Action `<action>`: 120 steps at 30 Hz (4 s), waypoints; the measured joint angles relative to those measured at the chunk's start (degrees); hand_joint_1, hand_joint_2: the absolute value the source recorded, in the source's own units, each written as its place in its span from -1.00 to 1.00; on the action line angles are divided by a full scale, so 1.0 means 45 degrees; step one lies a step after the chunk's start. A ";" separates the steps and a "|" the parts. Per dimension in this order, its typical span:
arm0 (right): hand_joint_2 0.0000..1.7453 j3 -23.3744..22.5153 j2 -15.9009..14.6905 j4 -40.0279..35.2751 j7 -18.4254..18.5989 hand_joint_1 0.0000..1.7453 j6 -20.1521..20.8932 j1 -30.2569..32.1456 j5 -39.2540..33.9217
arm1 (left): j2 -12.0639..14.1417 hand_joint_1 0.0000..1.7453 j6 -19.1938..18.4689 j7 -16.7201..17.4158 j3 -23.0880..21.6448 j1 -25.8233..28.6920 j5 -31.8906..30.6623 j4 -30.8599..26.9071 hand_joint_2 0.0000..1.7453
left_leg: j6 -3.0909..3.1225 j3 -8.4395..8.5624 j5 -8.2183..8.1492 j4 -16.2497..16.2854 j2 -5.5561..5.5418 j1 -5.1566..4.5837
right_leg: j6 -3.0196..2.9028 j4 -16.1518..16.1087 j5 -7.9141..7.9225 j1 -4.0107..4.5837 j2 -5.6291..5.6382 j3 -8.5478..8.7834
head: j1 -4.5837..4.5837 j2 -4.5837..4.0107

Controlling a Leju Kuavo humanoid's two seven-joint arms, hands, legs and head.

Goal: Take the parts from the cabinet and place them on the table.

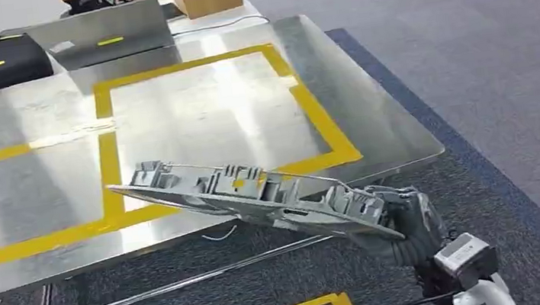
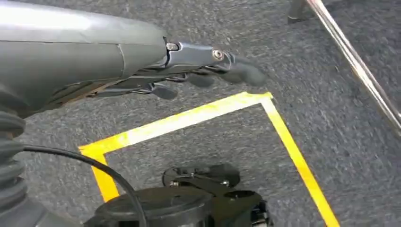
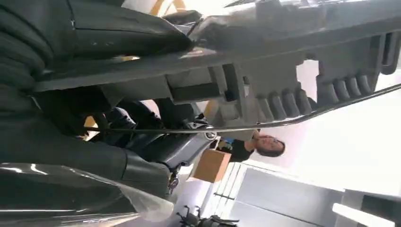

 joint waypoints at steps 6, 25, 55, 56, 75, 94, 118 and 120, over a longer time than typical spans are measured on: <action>1.00 -0.0005 -0.0005 -0.0004 -0.0083 1.00 0.0073 -0.0171 0.0243 | 0.0015 -1.00 -0.0044 -0.0082 0.0000 -0.0074 -0.0146 -0.0019 1.00 | -0.0342 -0.1876 -0.1471 0.3395 0.0057 0.0102 | -0.0245 -0.0121 -0.0174 -0.0056 -0.0018 0.0515 | -0.0073 0.0000; 1.00 0.0802 0.0039 0.0373 0.0820 1.00 -0.0034 -0.2104 0.2417 | 0.0015 -1.00 -0.0462 -0.0612 0.0219 -0.0516 -0.1540 0.0073 1.00 | 0.0153 -0.0758 0.1102 -0.0535 0.0091 -0.0169 | -0.0054 -0.1023 -0.0268 0.0093 -0.0014 0.1525 | 0.0005 -0.0005; 1.00 0.5625 0.0476 1.0119 0.4464 1.00 0.1642 -1.0193 0.7830 | 0.0976 -1.00 -0.1234 -0.1914 0.1229 -0.2447 -0.3487 0.2740 1.00 | 0.0238 -0.0749 0.1138 -0.0534 0.0090 -0.0176 | 0.0013 -0.1043 -0.0237 0.0074 -0.0027 0.1529 | -0.0010 -0.0005; 1.00 0.5726 0.0568 1.0436 0.4565 1.00 0.1680 -1.0413 0.7955 | 0.1020 -1.00 -0.1296 -0.1904 0.1224 -0.2466 -0.3453 0.2778 1.00 | 0.0238 -0.0749 0.1138 -0.0533 0.0095 -0.0176 | 0.0013 -0.1043 -0.0237 0.0074 -0.0016 0.1528 | -0.0009 -0.0005; 1.00 0.6611 0.1807 1.4182 0.5760 1.00 0.1676 -1.2536 0.8359 | 0.1190 -1.00 -0.1602 -0.1268 0.1214 -0.2366 -0.3186 0.2861 1.00 | 0.0240 -0.0732 0.1141 -0.0533 0.0088 -0.0175 | 0.0013 -0.1044 -0.0236 0.0074 -0.0038 0.1546 | -0.0005 -0.0005; -1.00 0.6785 0.2438 1.5339 0.5546 -1.00 0.1034 -1.2488 0.8990 | 0.0792 -1.00 -0.1336 -0.1433 0.1336 -0.2064 -0.4138 0.2419 -1.00 | 0.0240 -0.0733 0.1140 -0.0534 0.0088 -0.0175 | 0.0012 -0.1044 -0.0238 0.0075 -0.0038 0.1543 | -0.0005 -0.0005; -1.00 0.6742 0.2477 1.5052 0.4804 -1.00 -0.0010 -1.1561 0.9306 | 0.0330 -1.00 -0.1214 -0.1918 0.2064 -0.2082 -0.5241 0.1972 -1.00 | 0.0242 -0.0740 0.1132 -0.0534 0.0097 -0.0174 | 0.0008 -0.1045 -0.0245 0.0076 -0.0019 0.1529 | -0.0009 -0.0005; -1.00 0.6742 0.2477 1.5042 0.4804 -1.00 -0.0005 -1.1560 0.9301 | 0.0325 -1.00 -0.1214 -0.1918 0.2098 -0.2094 -0.5246 0.1972 -1.00 | 0.0241 -0.0740 0.1132 -0.0534 0.0097 -0.0174 | 0.0008 -0.1045 -0.0244 0.0076 -0.0018 0.1529 | -0.0009 -0.0005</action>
